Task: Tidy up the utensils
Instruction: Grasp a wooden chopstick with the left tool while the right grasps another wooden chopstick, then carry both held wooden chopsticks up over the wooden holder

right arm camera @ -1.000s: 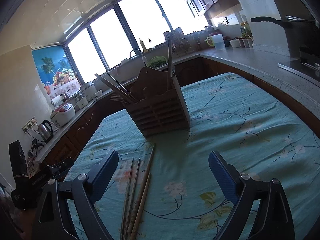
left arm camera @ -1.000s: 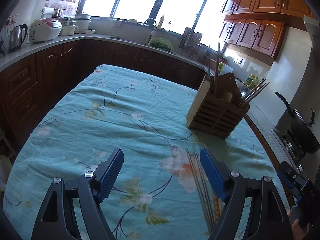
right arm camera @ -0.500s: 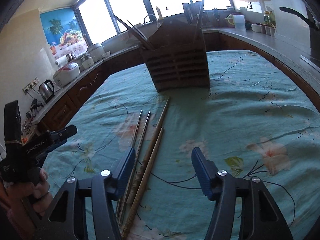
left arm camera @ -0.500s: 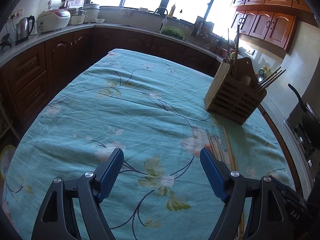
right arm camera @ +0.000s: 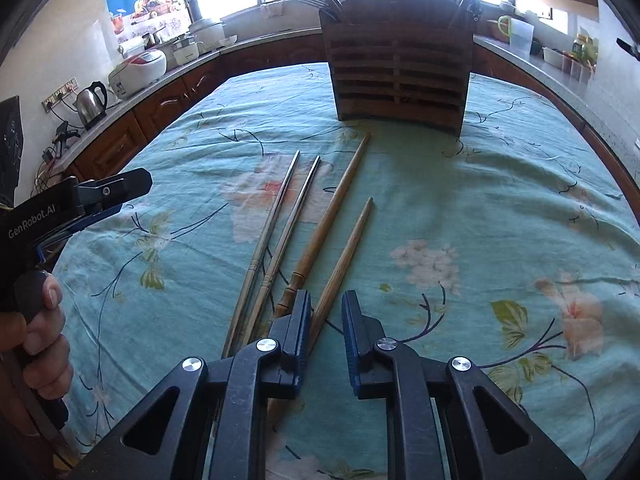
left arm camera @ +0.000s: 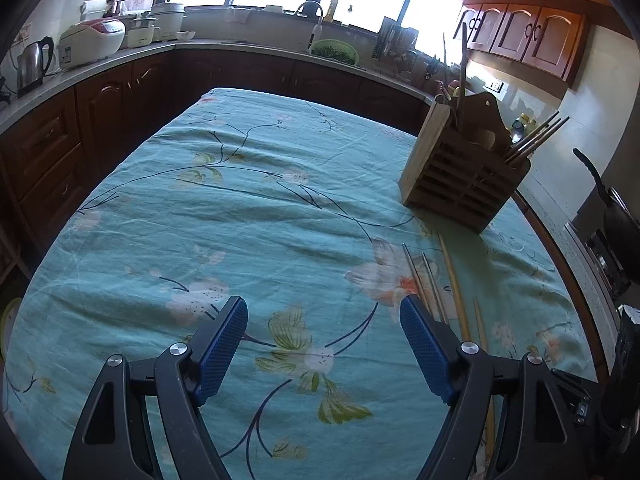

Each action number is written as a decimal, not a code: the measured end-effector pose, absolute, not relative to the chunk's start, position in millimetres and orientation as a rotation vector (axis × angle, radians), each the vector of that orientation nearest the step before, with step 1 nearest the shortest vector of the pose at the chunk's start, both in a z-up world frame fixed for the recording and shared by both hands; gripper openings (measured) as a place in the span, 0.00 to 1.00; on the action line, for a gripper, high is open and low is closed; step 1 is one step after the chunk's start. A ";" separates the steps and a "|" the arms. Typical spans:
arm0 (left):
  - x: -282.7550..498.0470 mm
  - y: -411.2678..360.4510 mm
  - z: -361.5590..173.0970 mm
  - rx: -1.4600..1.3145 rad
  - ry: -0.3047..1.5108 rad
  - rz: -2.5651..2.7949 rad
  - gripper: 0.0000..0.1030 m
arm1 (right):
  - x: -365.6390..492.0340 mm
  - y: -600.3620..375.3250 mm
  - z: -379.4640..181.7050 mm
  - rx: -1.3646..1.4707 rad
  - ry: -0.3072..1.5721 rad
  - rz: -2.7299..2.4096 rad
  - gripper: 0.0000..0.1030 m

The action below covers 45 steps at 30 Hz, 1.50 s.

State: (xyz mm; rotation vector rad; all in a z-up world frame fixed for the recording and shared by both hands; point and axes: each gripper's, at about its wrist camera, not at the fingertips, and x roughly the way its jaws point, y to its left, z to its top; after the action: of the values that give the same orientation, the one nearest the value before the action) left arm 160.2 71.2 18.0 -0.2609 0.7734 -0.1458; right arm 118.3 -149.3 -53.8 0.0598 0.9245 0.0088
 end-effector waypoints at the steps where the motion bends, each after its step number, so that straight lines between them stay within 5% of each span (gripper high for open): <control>1: 161.3 67.9 18.4 -0.252 0.776 -0.157 0.76 | 118.1 -156.7 -53.4 0.069 0.922 -0.007 0.14; 16: 245.0 -33.9 32.3 -0.026 0.844 -0.381 0.73 | 124.4 -255.1 -48.0 0.279 0.885 -0.153 0.19; 19: 269.7 -55.8 24.0 0.042 0.884 -0.374 0.61 | 130.1 -256.5 -48.7 0.288 0.880 -0.153 0.19; 26: 306.5 -91.7 -5.5 0.195 0.959 -0.324 0.56 | 143.9 -262.0 -51.3 0.298 0.877 -0.135 0.16; 33: 306.0 -100.4 -18.4 0.195 0.967 -0.376 0.22 | 158.5 -265.6 -52.5 0.280 0.876 -0.118 0.09; 45: 317.3 -113.1 -27.8 0.202 0.972 -0.373 0.23 | 161.6 -263.6 -53.5 0.280 0.872 -0.160 0.11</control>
State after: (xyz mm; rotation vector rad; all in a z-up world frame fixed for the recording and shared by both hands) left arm 317.3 -113.1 -27.8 0.2025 0.9720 -0.3734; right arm 161.6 -263.6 -53.5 0.2797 0.8716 -0.1599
